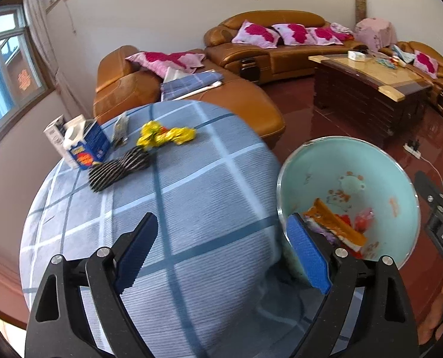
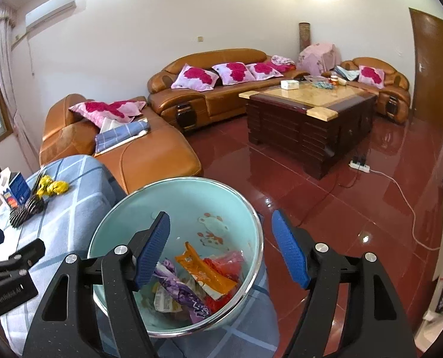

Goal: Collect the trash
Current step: 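Move both open grippers back over the table toward the rope and yellow bag, then grasp the black rope bundle with the left gripper while the right grasps the yellow bag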

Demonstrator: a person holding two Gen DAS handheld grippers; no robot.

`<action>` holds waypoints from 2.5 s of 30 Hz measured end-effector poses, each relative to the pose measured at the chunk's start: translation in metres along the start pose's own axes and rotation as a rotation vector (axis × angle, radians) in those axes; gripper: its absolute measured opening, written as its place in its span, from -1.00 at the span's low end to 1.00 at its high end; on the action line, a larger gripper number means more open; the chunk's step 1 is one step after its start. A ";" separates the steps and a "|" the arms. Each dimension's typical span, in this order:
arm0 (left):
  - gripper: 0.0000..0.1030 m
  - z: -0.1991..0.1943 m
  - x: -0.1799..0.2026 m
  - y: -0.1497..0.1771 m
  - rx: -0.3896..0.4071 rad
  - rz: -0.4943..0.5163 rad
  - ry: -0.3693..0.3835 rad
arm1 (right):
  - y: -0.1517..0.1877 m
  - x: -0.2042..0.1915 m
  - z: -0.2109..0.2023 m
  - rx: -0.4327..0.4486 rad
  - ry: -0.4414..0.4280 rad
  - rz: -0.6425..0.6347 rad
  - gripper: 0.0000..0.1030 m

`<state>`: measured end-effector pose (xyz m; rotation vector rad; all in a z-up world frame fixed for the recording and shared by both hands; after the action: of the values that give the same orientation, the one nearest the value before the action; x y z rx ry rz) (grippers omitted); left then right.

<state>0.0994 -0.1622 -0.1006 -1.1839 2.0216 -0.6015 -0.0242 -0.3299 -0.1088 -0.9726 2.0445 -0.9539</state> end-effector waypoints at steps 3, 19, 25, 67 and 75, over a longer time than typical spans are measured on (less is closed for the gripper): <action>0.74 0.004 -0.014 0.002 -0.011 -0.021 -0.011 | 0.000 -0.008 -0.003 0.001 -0.013 -0.033 0.36; 0.74 0.032 -0.079 0.026 -0.072 -0.073 -0.067 | 0.002 -0.065 0.004 -0.049 -0.096 -0.141 0.07; 0.73 0.058 -0.122 0.037 -0.108 -0.101 -0.109 | 0.002 -0.104 0.024 -0.104 -0.168 -0.184 -0.08; -0.55 0.185 -0.151 -0.038 0.051 0.289 0.153 | -0.030 -0.248 0.172 -0.337 -0.451 -0.479 -0.08; -0.59 0.161 -0.208 -0.027 -0.055 0.053 0.086 | -0.034 -0.278 0.202 -0.354 -0.523 -0.549 -0.08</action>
<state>0.3063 0.0014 -0.1149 -1.1502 2.1480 -0.5826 0.2868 -0.1795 -0.1127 -1.8188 1.5442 -0.5044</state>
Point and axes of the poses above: each gripper's, at about its wrist camera, not at the fingertips, and z roughly the way its jaws point, x to its right, y to its underside, the point moved 6 cm from there along z, roughly the way its jaws point, and after that the axes turned 12 degrees about -y, right-handed, at the moved point
